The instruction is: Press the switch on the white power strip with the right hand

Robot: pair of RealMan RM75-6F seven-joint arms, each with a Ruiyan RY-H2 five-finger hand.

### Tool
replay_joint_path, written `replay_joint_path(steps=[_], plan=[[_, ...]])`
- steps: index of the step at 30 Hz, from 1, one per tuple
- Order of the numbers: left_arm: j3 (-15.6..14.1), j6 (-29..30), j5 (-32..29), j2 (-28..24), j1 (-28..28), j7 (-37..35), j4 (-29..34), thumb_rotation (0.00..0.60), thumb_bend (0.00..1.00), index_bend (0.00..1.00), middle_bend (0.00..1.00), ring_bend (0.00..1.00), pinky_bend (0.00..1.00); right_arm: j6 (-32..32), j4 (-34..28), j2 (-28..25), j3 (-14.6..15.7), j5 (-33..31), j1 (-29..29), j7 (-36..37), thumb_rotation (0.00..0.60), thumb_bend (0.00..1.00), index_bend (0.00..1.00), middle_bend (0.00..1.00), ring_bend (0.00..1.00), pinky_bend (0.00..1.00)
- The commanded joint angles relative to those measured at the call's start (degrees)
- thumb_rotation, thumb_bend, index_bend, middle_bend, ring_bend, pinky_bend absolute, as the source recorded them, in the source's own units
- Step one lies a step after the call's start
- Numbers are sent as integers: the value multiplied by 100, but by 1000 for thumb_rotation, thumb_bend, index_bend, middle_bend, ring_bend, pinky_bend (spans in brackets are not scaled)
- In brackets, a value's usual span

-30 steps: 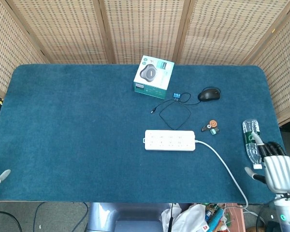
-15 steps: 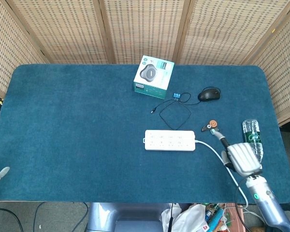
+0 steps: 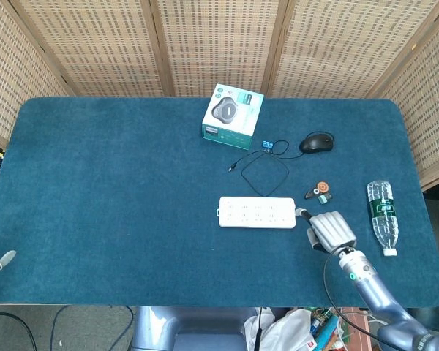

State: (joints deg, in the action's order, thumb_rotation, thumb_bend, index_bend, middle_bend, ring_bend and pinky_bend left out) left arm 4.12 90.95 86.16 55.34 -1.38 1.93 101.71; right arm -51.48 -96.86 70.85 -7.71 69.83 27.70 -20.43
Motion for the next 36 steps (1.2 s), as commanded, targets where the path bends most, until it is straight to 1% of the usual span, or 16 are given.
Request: replay_joint_path(steps=[1, 5, 8, 15, 27, 31, 36], plan=[[6, -9, -22, 4, -4, 18, 8, 600, 0, 0, 0, 0, 0, 123, -20, 122, -50, -251, 166, -129, 600, 678, 188, 875, 913, 1000], [10, -11, -40, 11, -5, 47, 17, 600, 0, 0, 0, 0, 0, 140, 8, 271, -72, -470, 310, -317, 600, 678, 196, 875, 913, 1000], [11, -40, -64, 17, -17, 84, 32, 600, 0, 0, 0, 0, 0, 209, 73, 447, -102, -820, 492, -504, 600, 678, 201, 875, 913, 1000], [22, -26, -105, 11, -7, 106, 75, 600, 0, 0, 0, 0, 0, 198, 244, 694, -29, -1297, 712, -803, 600, 679, 207, 875, 913, 1000], [16, -80, -145, 12, -19, 87, 34, 600, 0, 0, 0, 0, 0, 118, 408, 838, 89, -1622, 939, -994, 600, 678, 219, 875, 913, 1000], [25, -75, -157, 7, -20, 79, 43, 600, 0, 0, 0, 0, 0, 102, 482, 841, 144, -1802, 995, -1052, 600, 679, 221, 875, 913, 1000], [22, -90, -151, 12, -32, 122, 63, 600, 0, 0, 0, 0, 0, 62, 491, 827, 197, -1856, 1040, -1045, 600, 678, 227, 875, 913, 1000]])
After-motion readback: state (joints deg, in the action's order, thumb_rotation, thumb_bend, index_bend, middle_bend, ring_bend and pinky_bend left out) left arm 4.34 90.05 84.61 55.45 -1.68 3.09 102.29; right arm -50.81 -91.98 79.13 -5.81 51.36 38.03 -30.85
